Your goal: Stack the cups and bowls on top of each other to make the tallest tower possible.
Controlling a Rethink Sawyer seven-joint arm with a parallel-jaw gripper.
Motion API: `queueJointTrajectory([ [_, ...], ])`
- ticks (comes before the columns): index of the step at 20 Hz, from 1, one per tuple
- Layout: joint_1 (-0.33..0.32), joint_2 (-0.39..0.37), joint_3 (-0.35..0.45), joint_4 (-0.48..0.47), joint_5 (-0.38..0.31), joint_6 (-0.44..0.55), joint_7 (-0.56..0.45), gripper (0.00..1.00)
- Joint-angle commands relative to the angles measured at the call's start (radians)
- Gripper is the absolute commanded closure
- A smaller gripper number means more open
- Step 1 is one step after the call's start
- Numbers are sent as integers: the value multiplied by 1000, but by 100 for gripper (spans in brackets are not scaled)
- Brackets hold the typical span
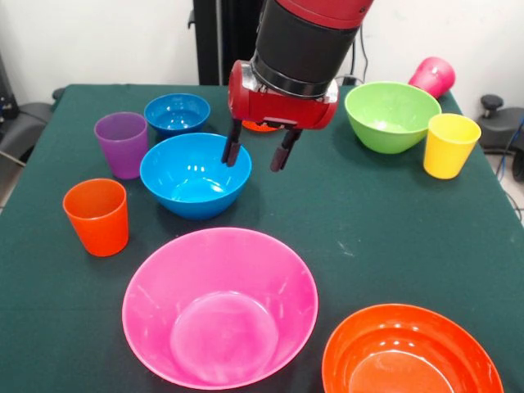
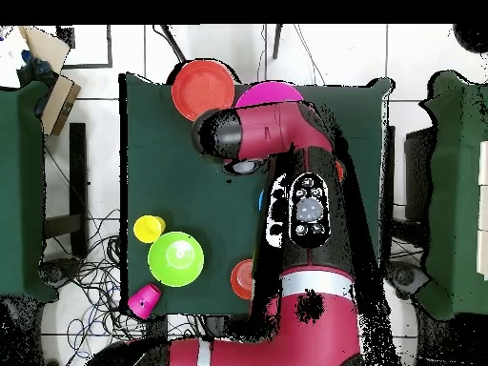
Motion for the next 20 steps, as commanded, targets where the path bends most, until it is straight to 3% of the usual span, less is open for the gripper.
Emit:
queueJointTrajectory([
  [1,11,21,42,111,22,-67,87,0],
  [7,-5,-5,37,170,46,-140,116,0],
  [20,10,-17,-18,190,109,-146,174,0],
])
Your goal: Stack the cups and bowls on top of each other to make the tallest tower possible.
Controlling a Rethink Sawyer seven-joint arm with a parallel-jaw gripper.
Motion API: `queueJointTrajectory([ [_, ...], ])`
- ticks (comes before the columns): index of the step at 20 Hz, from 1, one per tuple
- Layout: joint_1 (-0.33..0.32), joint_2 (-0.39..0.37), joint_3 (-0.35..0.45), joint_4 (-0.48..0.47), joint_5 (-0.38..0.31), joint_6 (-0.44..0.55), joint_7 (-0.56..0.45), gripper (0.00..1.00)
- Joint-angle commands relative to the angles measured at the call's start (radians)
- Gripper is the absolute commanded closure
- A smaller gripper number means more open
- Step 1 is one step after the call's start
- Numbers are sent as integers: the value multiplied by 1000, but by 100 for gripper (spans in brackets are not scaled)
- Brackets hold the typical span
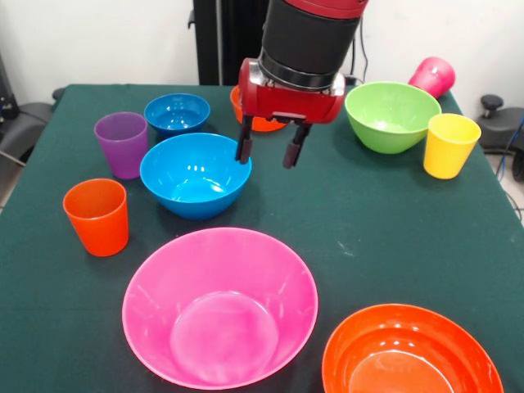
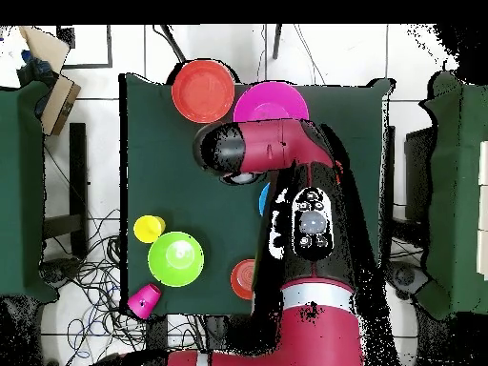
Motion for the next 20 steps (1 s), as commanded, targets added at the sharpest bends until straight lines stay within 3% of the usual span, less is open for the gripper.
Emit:
queueJointTrajectory([
  [1,12,14,6,79,30,-21,170,0],
  [20,43,11,-45,81,79,-1,167,0],
])
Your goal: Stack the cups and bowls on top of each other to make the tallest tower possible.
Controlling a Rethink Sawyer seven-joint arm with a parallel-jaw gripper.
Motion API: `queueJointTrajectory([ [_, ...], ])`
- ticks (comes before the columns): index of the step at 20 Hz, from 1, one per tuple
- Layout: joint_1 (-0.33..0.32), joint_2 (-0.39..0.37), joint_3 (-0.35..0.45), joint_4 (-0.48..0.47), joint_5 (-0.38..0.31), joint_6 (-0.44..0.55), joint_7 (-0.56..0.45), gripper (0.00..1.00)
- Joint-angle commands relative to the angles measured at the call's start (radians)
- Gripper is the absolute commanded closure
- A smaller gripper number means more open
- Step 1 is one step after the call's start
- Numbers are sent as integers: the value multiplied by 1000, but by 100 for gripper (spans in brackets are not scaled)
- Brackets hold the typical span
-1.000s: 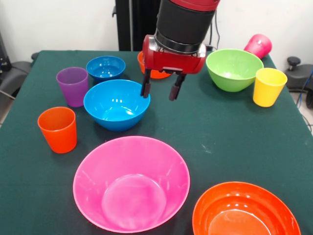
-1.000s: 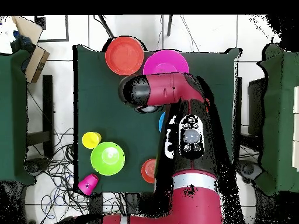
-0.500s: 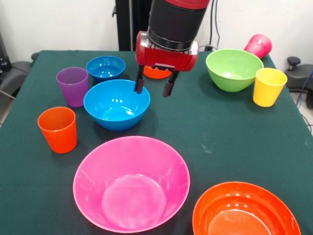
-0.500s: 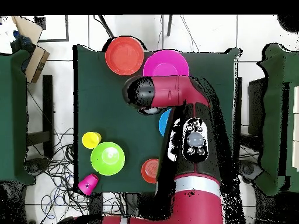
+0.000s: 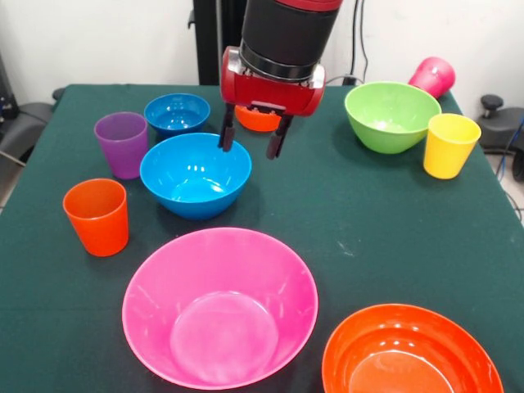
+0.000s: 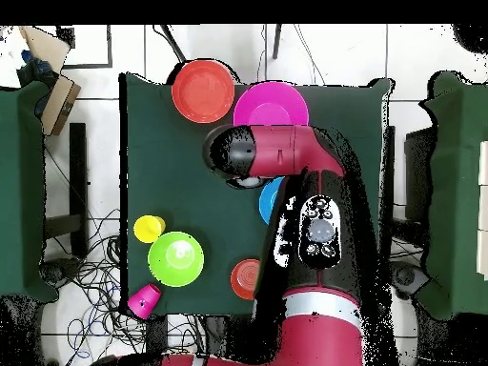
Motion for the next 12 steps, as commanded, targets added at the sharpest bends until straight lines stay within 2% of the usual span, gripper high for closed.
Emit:
queueJointTrajectory([
  [1,31,12,25,68,15,-1,138,0],
  [12,34,65,16,39,14,-40,123,0],
])
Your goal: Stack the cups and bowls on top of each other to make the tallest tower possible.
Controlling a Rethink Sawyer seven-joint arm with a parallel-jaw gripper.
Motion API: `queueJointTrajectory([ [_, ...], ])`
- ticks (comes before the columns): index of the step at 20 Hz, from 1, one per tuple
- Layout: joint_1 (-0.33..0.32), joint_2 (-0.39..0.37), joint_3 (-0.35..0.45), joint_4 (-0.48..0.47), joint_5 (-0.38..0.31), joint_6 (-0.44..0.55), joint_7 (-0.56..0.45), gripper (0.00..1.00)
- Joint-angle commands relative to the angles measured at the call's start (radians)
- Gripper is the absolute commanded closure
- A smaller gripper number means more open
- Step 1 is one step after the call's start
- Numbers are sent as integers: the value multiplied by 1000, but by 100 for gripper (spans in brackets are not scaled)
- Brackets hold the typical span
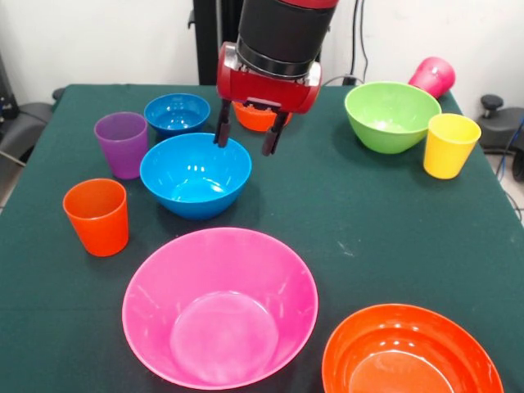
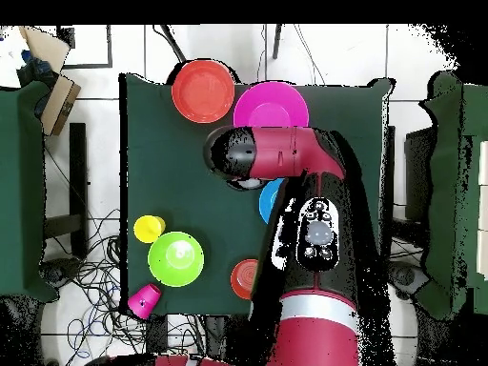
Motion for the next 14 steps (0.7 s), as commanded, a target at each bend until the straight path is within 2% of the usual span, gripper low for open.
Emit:
queueJointTrajectory([
  [1,21,64,46,36,1,-42,122,0],
  [14,23,85,48,7,-2,-33,111,0],
])
